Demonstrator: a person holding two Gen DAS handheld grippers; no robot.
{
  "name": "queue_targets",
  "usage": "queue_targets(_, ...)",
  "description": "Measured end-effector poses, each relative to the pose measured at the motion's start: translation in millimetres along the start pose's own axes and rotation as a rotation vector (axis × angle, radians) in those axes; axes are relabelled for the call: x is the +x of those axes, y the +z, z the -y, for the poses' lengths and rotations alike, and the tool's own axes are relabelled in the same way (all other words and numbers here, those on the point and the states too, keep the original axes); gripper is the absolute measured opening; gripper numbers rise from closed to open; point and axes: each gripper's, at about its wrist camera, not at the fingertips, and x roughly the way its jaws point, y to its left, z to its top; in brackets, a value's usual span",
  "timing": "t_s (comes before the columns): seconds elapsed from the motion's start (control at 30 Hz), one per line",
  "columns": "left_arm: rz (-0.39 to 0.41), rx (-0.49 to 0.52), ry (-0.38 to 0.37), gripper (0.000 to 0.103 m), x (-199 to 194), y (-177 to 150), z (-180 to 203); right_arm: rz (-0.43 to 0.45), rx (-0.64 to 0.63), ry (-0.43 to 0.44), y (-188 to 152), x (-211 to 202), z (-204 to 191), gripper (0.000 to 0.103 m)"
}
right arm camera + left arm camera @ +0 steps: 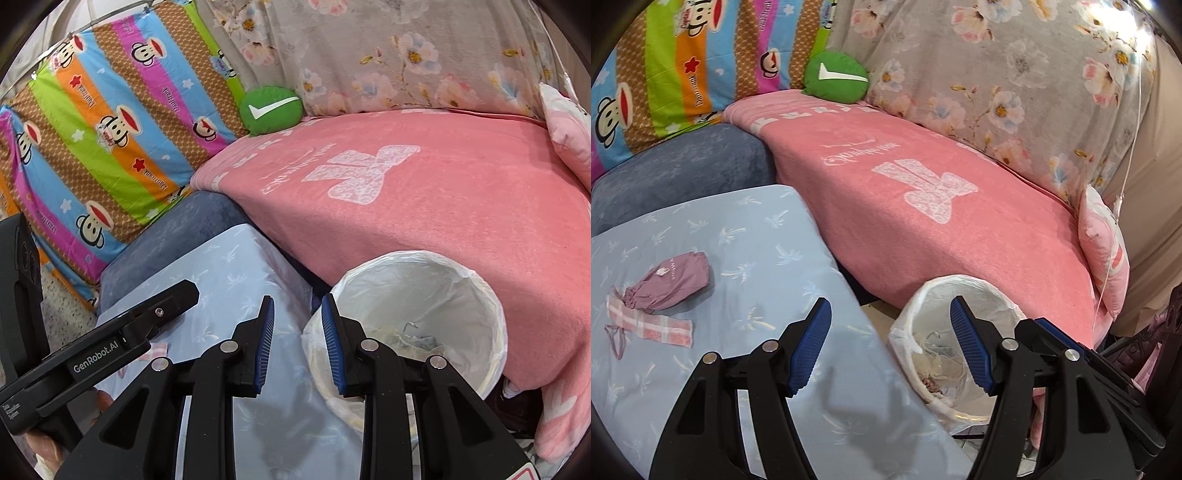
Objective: Collect trash
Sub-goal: 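Move both open grippers from the bin over the mauve pouch and pink strip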
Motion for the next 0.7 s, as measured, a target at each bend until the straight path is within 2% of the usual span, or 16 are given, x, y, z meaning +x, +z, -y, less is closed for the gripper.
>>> queue_targets(0.7, 0.018, -0.150, 0.099, 0.064, -19, -9, -93, -0.097, -0.142, 0.074, -18, 47, -96, 0.032)
